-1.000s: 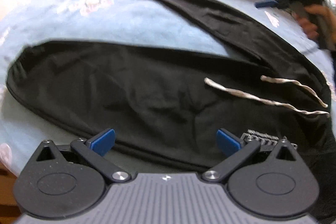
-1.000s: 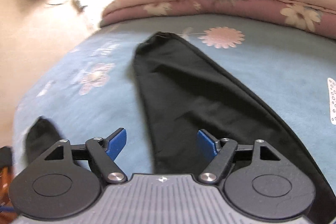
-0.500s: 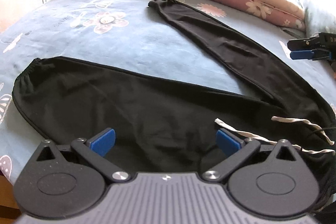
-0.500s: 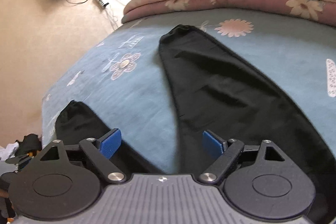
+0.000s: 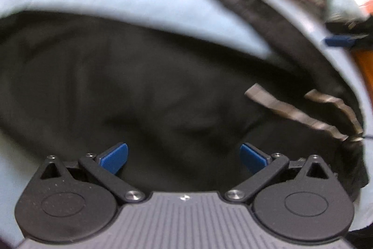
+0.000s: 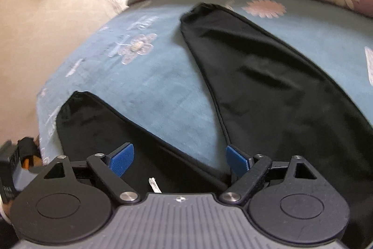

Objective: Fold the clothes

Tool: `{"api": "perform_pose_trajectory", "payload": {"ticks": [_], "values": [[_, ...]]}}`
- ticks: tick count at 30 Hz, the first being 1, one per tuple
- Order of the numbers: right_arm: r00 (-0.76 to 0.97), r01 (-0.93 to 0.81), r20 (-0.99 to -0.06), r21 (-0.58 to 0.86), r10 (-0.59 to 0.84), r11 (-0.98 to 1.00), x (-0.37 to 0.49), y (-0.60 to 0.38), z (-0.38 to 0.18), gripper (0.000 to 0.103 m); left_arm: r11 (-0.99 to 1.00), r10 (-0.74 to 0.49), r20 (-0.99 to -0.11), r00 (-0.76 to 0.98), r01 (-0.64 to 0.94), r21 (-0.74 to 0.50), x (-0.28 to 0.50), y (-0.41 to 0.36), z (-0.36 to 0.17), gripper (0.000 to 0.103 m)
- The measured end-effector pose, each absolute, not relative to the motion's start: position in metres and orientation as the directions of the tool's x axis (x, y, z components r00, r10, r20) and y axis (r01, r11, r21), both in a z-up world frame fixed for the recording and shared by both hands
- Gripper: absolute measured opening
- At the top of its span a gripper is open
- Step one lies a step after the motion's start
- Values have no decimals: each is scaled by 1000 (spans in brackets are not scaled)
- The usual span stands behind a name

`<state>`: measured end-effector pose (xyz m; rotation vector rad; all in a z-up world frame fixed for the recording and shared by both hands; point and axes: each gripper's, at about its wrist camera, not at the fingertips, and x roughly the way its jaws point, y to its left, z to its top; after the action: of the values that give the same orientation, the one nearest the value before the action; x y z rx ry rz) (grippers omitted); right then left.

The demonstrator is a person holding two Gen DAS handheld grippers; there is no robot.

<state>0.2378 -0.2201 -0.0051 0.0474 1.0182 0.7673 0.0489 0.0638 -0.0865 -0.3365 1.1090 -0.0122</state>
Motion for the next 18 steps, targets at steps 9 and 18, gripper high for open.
{"api": "perform_pose_trajectory", "payload": {"ticks": [9,18], "values": [[398,-519,-801,205,447,830,227,-118,-18,90,948,-304,-768,564,102,-300,49,149,-66,102],[242,-485,-918,167,315,859,173,-23,21,90,914,-406,-854,325,162,-373,57,192,-76,100]]}}
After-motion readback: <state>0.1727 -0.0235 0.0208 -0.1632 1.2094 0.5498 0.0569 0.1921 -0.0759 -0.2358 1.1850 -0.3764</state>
